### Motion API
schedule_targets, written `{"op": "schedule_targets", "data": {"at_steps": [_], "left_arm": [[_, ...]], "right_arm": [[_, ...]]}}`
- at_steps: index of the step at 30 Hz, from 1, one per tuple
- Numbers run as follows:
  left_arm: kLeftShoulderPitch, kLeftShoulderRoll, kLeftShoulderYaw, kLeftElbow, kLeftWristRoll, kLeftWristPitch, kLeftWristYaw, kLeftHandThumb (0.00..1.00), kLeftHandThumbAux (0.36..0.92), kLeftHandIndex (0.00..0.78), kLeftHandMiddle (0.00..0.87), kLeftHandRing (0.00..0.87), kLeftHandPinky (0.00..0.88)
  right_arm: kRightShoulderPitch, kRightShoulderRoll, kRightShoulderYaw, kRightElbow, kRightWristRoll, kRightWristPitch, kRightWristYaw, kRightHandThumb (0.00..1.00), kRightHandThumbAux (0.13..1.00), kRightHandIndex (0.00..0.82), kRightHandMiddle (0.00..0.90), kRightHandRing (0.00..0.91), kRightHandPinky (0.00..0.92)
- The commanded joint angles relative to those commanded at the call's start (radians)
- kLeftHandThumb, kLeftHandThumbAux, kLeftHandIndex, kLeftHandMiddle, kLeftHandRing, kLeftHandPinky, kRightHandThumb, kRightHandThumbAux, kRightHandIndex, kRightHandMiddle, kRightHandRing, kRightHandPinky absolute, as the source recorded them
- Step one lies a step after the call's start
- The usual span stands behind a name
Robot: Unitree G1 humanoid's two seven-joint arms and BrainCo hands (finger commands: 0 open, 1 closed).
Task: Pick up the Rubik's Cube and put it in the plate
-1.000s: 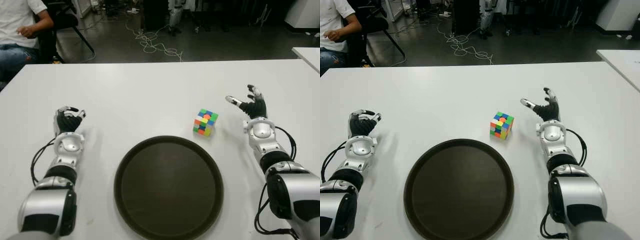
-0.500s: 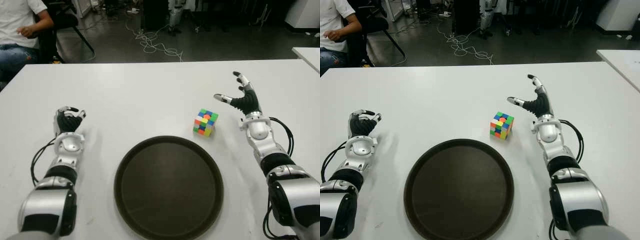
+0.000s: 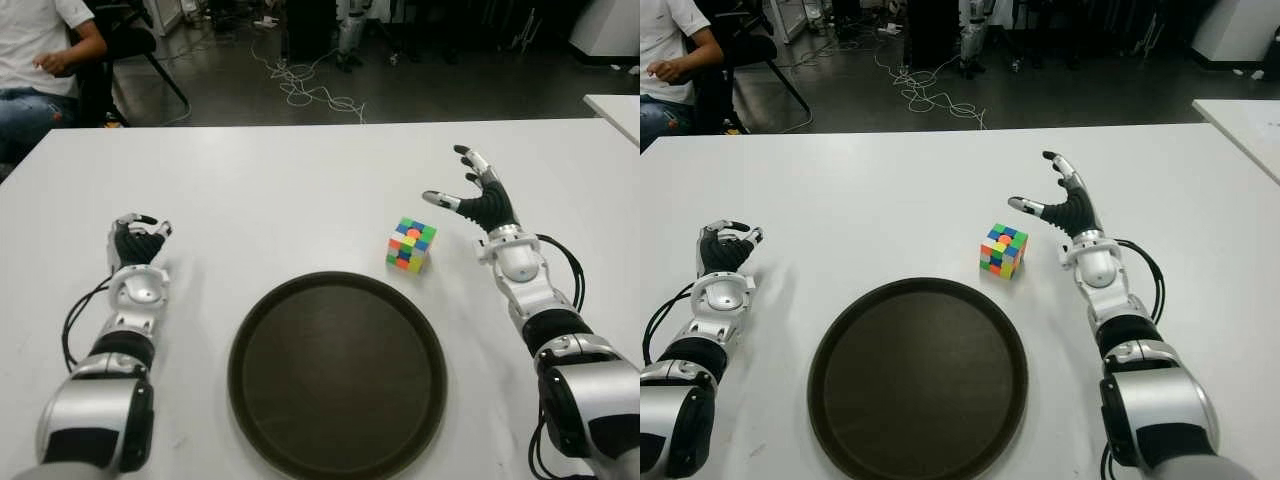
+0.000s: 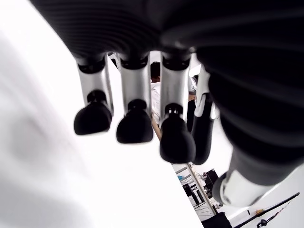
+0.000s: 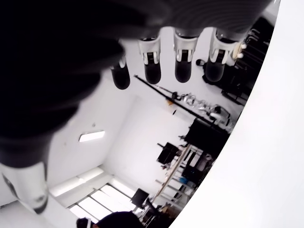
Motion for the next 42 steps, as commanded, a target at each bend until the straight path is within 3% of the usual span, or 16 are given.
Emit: {"op": "schedule_targets", "data": {"at_steps": [18,26,30,34,42], "left_arm": [[-0.002,-0.004,0.001,-0.004,-0.001,0.005,0.004,0.712,0.701,0.442,0.813,0.815,0.806],[-0.001,-0.004,0.001,-0.007,-0.001,0.003,0.002,0.712,0.702,0.442,0.811,0.813,0.803],[-0.003,-0.005,0.0,-0.007,0.0,0.006,0.002,0.712,0.702,0.442,0.811,0.811,0.797],[-0.004,-0.005,-0.002,-0.01,0.002,0.011,0.004,0.711,0.702,0.443,0.813,0.81,0.795],[-0.008,-0.006,-0.003,-0.003,0.004,0.021,0.008,0.712,0.7,0.443,0.813,0.811,0.802]], "right_arm": [[0.018,-0.007,0.063,-0.088,-0.054,-0.012,0.029,0.0,0.564,0.052,0.022,0.022,0.063],[0.049,-0.02,0.105,-0.168,-0.127,0.049,-0.012,0.0,0.528,0.058,0.037,0.053,0.105],[0.073,-0.032,0.137,-0.25,-0.187,0.119,-0.032,0.0,0.534,0.063,0.049,0.07,0.118],[0.112,-0.036,0.17,-0.384,-0.24,0.235,-0.008,0.0,0.557,0.058,0.041,0.055,0.088],[0.156,-0.036,0.2,-0.553,-0.281,0.394,0.05,0.0,0.565,0.06,0.065,0.093,0.111]]}}
